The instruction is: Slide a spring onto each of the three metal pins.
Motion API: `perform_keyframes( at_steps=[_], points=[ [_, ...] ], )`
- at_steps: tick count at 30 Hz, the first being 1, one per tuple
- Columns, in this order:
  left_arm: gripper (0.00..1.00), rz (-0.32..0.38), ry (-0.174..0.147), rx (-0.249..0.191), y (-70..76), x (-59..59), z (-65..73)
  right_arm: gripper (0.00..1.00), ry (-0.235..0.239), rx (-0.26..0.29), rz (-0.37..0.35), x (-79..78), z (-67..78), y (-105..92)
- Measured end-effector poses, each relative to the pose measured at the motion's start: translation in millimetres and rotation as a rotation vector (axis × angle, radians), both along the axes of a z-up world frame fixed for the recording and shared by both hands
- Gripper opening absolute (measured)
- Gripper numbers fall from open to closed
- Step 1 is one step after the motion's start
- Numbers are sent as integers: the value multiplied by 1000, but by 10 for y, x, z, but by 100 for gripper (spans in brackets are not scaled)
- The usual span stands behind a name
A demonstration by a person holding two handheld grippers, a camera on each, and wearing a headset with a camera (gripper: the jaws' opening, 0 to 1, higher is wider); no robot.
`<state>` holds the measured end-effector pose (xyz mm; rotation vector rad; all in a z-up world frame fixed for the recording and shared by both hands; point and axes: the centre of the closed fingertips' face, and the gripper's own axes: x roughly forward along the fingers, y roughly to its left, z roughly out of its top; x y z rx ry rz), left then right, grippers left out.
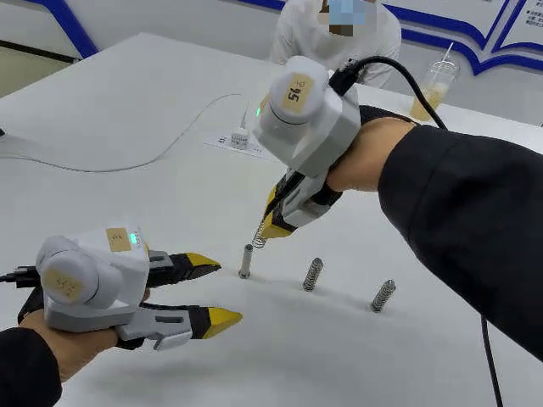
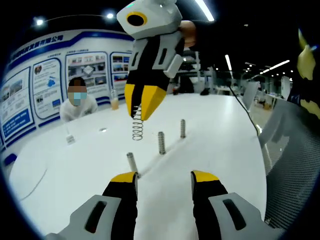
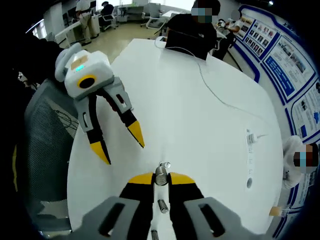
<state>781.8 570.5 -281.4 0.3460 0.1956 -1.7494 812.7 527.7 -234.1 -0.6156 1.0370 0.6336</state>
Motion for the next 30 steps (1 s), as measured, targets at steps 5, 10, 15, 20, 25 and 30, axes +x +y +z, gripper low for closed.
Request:
perform_keyframes(
  at_steps=[5,10,15,20,25,30],
  points=[
    [46,7,5,0,9,17,-2,12,11,1,-6,71,-60,-12],
    [47,15,9,4,17,36,-20,12,27,-2,-9,109,-130,-16],
    [48,18,12,5,22,44,-24,12,44,-10,-4,124,-195,-11],
    [48,19,12,7,37,56,-25,12,61,-17,-3,129,-241,-19],
    [48,23,14,10,55,71,-35,12,72,-16,-4,143,-286,-12],
    [47,23,15,13,61,74,-58,12,89,-21,-5,152,-358,-18]
  ],
)
